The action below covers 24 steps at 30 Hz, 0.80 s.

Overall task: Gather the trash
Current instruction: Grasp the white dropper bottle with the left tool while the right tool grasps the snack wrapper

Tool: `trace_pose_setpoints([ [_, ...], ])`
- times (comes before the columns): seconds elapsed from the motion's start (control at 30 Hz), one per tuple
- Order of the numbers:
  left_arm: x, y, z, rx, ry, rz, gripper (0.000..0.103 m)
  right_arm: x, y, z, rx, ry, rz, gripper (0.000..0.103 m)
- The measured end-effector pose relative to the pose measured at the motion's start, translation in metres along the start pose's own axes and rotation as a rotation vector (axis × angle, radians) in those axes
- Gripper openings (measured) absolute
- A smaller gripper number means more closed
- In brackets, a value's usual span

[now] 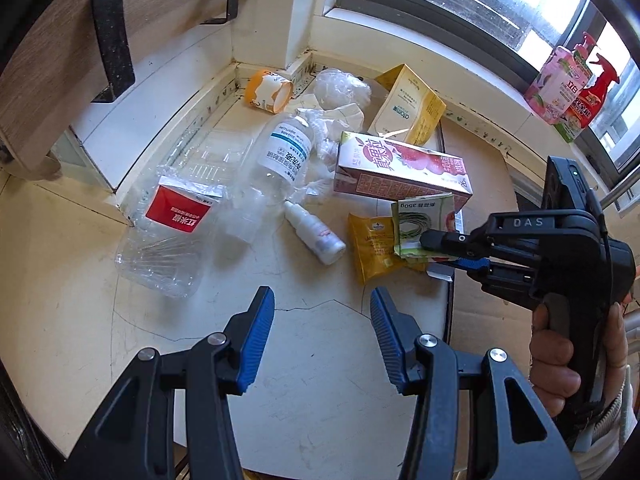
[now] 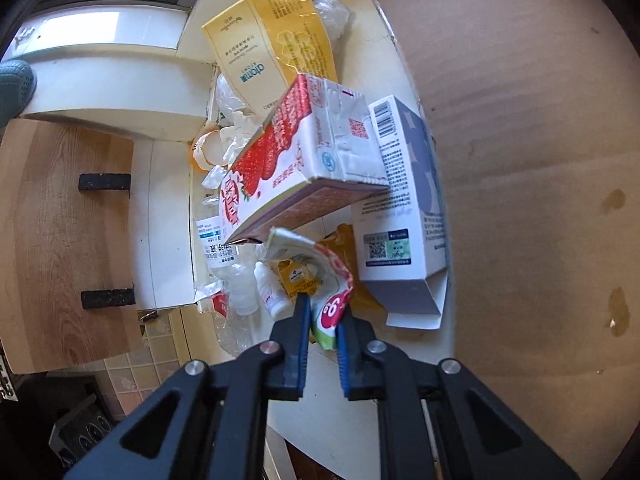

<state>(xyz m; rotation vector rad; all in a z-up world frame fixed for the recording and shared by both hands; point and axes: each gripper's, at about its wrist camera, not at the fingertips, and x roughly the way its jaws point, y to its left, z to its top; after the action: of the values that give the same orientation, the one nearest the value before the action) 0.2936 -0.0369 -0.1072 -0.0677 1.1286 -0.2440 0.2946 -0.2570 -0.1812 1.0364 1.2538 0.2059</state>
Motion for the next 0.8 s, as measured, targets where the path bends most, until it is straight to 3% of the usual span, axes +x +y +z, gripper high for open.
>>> trace_pose_setpoints([
  [0.33,0.027,0.005,0.028,-0.096,0.039,-0.038,0.048,-0.038,0.022,-0.016,-0.182,-0.051,-0.026,0.009],
  [0.43,0.045,0.006,0.04,-0.161,0.073,-0.047,0.038,-0.046,0.018,-0.016,-0.188,-0.055,-0.021,0.009],
  [0.73,0.08,0.004,0.069,-0.295,0.101,-0.057,0.037,-0.056,0.005,-0.005,-0.16,-0.062,-0.011,0.009],
  [0.8,0.089,0.002,0.073,-0.305,0.125,-0.038,0.032,-0.06,0.0,-0.002,-0.154,-0.067,-0.004,0.009],
])
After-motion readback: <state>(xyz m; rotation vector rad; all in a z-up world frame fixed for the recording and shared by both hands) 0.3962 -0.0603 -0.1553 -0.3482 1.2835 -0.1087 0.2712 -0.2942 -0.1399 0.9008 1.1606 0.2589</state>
